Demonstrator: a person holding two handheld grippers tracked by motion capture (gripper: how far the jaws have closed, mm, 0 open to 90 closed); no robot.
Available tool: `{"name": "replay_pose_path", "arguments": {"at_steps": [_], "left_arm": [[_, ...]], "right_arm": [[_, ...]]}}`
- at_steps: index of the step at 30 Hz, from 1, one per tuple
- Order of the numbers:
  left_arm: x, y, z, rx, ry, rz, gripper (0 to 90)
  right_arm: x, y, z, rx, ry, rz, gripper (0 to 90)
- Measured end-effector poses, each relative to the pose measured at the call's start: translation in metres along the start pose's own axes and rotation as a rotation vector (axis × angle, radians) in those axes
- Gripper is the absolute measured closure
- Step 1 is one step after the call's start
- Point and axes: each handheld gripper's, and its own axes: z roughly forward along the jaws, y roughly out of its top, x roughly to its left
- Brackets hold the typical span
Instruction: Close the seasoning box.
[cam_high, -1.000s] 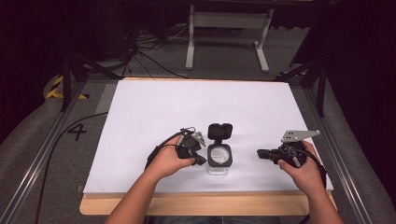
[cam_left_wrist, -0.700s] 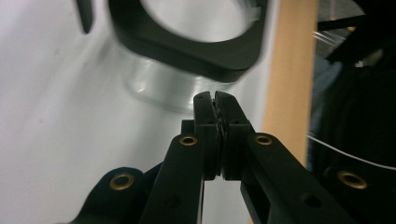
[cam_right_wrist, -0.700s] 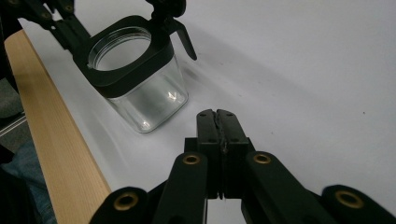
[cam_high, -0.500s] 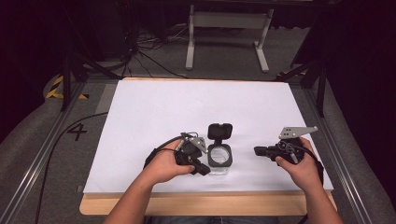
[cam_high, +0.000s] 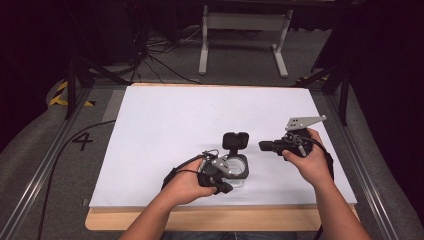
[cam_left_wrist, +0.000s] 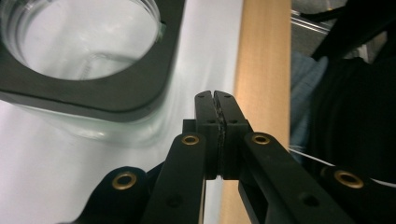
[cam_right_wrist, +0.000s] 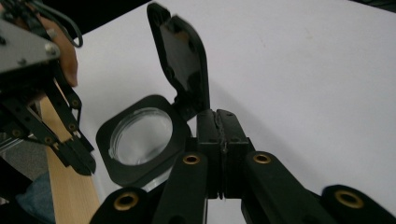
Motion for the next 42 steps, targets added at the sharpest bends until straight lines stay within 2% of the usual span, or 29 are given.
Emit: {"name": "replay_pose_path", "arguments": {"at_steps": [5, 13, 20, 25, 27, 31, 33, 40, 41, 42], "left_arm": [[0.004, -0.002, 0.005, 0.006, 0.004, -0.003, 90.0], [0.007, -0.003, 0.008, -0.011, 0.028, 0.007, 89.7], [0.008, -0.004, 0.008, -0.022, 0.015, 0.008, 88.5], [0.008, -0.004, 0.008, -0.027, 0.02, 0.008, 89.2], [0.008, -0.003, 0.006, -0.006, 0.001, 0.01, 89.5], [0.008, -0.003, 0.006, -0.006, 0.002, 0.013, 89.7], [0.008, -0.003, 0.006, -0.007, 0.004, 0.014, 89.7], [0.008, -0.003, 0.006, -0.007, 0.001, 0.011, 89.7], [0.007, -0.003, 0.008, -0.025, 0.023, 0.003, 89.6], [0.007, -0.003, 0.008, -0.028, 0.022, 0.003, 89.6]], "right_arm": [[-0.002, 0.016, 0.002, -0.02, 0.005, 0.006, 90.0], [0.004, 0.048, 0.004, -0.047, -0.024, -0.019, 90.0], [0.009, 0.071, 0.015, -0.029, -0.032, -0.027, 90.0], [0.014, 0.076, 0.025, -0.012, -0.045, -0.018, 90.0], [0.016, 0.076, 0.029, 0.008, -0.063, -0.017, 90.0], [0.016, 0.076, 0.035, 0.047, -0.078, -0.009, 90.0], [0.016, 0.076, 0.037, 0.068, -0.071, -0.006, 90.0], [0.027, 0.074, 0.034, 0.082, -0.083, -0.033, 90.0], [0.029, 0.073, 0.033, 0.083, -0.075, -0.035, 90.0], [0.031, 0.071, 0.032, 0.082, -0.068, -0.039, 90.0]]}}
